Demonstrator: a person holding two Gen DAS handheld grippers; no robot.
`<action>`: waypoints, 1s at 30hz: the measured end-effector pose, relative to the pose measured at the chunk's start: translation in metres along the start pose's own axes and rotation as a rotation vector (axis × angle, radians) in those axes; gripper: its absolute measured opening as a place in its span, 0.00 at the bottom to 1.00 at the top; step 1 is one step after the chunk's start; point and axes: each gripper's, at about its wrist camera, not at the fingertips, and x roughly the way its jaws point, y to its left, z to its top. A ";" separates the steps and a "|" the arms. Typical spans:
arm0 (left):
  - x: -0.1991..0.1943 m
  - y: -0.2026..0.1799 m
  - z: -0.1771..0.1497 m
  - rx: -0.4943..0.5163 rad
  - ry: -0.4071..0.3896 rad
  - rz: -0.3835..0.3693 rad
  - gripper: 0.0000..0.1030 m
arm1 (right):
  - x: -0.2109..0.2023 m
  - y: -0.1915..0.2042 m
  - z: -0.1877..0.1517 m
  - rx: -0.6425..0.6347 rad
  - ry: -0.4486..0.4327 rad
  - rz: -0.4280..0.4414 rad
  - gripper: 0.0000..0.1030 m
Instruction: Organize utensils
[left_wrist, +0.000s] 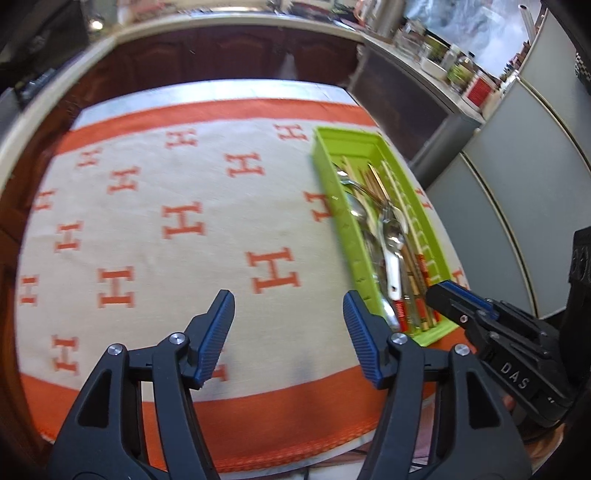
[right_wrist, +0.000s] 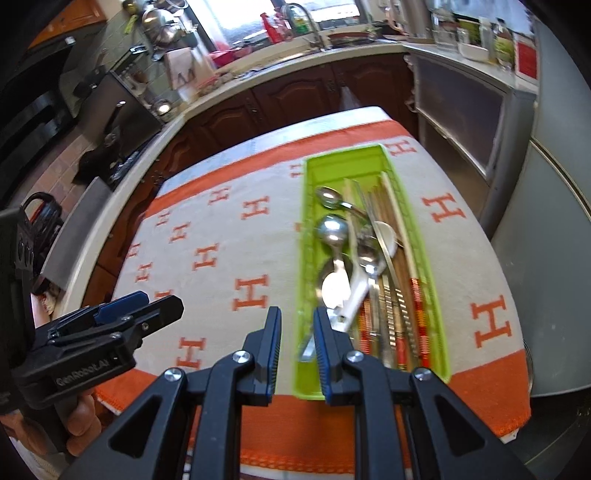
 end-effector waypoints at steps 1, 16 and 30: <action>-0.006 0.003 -0.001 0.001 -0.013 0.024 0.57 | -0.003 0.006 0.003 -0.014 -0.006 0.005 0.17; -0.113 0.045 -0.009 -0.090 -0.212 0.171 0.78 | -0.056 0.092 0.018 -0.126 -0.081 0.129 0.44; -0.158 0.051 -0.021 -0.114 -0.294 0.210 0.80 | -0.061 0.105 0.009 -0.137 -0.107 0.068 0.49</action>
